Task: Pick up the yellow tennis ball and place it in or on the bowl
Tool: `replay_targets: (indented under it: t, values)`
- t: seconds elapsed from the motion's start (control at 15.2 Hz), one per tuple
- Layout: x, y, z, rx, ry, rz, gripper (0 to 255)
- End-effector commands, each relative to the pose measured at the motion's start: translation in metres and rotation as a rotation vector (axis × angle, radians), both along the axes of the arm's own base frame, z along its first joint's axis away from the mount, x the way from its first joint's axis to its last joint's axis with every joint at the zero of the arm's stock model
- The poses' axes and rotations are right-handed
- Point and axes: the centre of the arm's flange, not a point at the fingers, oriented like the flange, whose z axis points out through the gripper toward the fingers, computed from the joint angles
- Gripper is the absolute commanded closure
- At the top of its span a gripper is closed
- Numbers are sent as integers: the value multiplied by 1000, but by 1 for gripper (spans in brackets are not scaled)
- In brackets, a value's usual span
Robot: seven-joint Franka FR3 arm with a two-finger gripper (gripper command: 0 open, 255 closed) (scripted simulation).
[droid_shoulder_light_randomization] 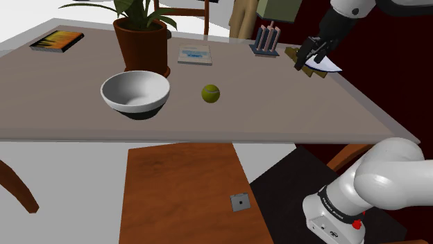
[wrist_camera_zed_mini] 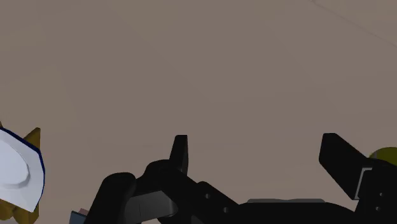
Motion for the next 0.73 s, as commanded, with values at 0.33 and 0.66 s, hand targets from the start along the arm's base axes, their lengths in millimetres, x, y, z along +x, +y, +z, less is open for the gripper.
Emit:
replay_targets:
  t: [0.33, 0.66]
  values:
    - [37, 39, -30, 10, -15, 62, 0]
    - [72, 80, -60, 20, -30, 125, 0]
